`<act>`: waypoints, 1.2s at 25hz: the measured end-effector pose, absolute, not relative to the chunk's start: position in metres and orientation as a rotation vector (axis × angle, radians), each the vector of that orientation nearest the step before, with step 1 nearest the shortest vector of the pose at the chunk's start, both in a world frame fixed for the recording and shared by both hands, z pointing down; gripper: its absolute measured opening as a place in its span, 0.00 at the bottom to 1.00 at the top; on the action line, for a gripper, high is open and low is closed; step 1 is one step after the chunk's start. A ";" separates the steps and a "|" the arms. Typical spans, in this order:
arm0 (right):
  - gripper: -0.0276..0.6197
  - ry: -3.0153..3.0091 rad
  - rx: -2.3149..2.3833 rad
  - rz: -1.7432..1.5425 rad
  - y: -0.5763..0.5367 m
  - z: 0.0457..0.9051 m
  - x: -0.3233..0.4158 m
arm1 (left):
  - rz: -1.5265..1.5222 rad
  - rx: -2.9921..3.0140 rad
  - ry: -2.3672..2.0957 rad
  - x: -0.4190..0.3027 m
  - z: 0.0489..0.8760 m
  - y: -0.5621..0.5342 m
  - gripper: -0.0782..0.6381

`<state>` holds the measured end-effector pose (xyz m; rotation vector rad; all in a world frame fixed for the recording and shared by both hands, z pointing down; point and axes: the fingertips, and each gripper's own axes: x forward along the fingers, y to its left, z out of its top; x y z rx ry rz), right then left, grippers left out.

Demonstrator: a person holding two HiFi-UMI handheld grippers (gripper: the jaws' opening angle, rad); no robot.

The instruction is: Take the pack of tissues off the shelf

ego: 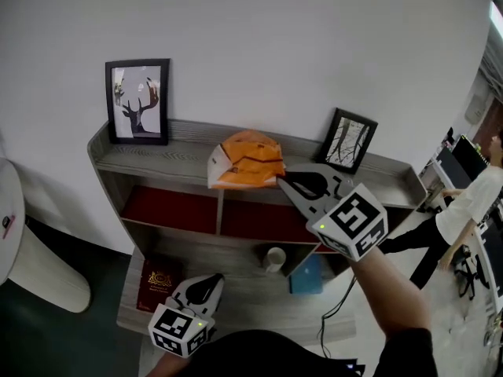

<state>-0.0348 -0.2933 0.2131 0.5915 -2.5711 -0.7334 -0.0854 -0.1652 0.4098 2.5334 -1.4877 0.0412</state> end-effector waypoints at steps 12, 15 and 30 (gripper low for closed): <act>0.08 -2.807 0.602 -0.734 -0.235 0.198 0.036 | 0.097 2.538 -1.479 -0.070 0.408 -0.175 0.13; 0.08 -2.837 0.599 -0.734 -0.215 0.210 0.048 | 0.099 2.528 -1.497 -0.071 0.407 -0.177 0.13; 0.07 -2.937 0.573 -0.403 -0.179 0.314 0.088 | 0.170 2.500 -1.500 -0.061 0.417 -0.176 0.13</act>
